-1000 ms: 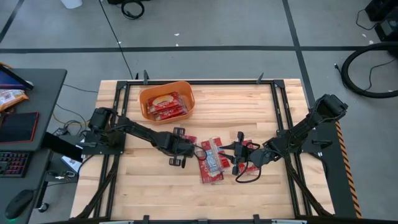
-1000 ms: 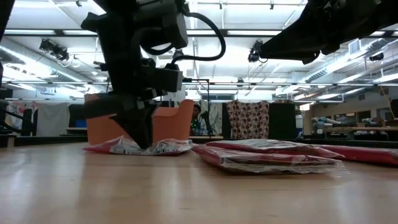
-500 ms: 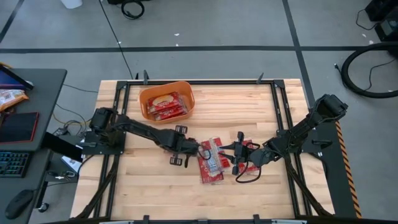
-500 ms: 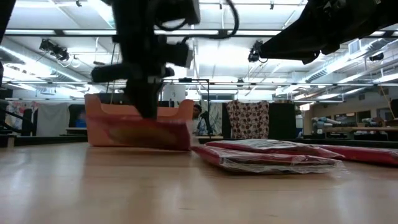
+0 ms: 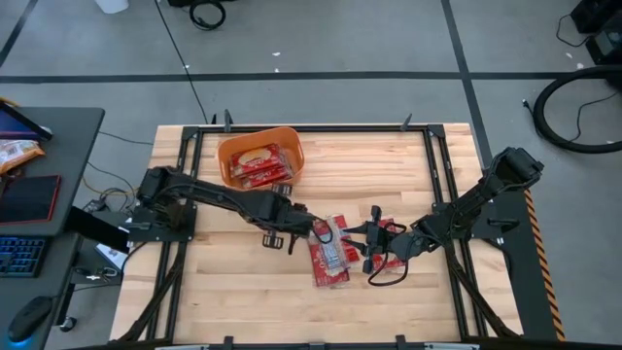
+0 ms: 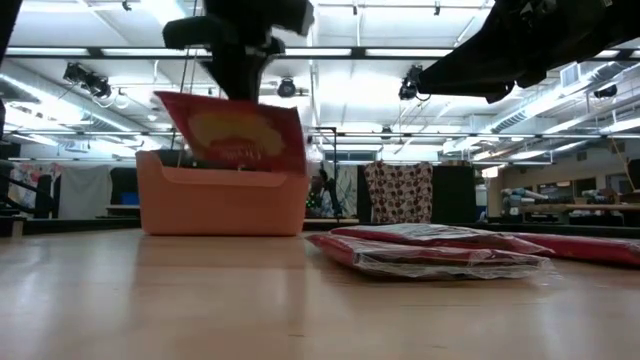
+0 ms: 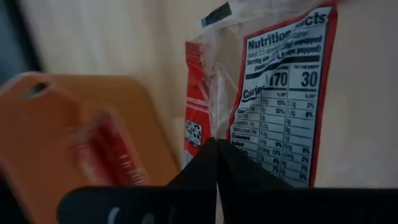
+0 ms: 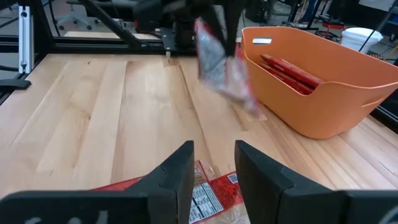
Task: Sort popcorn bags into baskets
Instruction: Put the red popcorn bag into the orange bin
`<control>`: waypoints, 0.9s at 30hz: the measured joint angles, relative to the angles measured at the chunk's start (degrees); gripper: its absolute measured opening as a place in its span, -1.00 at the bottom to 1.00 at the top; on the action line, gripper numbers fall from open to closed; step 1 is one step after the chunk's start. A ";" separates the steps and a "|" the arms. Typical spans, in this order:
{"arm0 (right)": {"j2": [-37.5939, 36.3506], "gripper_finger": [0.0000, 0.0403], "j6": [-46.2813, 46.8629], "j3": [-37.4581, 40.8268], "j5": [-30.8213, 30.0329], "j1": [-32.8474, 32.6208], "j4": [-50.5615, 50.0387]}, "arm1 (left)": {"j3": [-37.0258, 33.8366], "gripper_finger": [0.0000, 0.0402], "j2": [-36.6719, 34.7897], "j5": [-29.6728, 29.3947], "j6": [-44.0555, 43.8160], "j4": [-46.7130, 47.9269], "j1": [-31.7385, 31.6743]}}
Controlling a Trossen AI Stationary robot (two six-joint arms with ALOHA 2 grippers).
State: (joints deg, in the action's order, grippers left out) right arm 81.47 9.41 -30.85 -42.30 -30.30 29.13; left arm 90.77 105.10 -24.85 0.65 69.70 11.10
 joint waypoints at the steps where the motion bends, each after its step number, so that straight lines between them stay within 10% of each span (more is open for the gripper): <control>1: 0.00 -0.40 0.00 0.00 0.00 0.00 0.00 | 0.02 -0.99 -0.96 -0.70 -0.09 0.36 -0.31; 11: 0.00 -0.40 0.00 0.00 0.02 0.00 0.03 | -8.00 -1.00 -13.73 -5.30 -1.82 -0.88 -11.08; 19: 0.00 -0.40 -0.15 0.00 0.02 0.00 0.38 | -23.52 -0.98 -18.91 -4.48 10.47 -19.76 -25.53; 27: 0.00 -0.40 -0.46 0.00 0.02 0.00 0.35 | -25.90 -0.68 -18.91 -1.65 14.94 -25.22 -35.53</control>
State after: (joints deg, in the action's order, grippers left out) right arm 81.47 8.95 -30.85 -42.28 -30.30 29.47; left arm 64.87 86.19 -26.49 15.59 44.47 -24.43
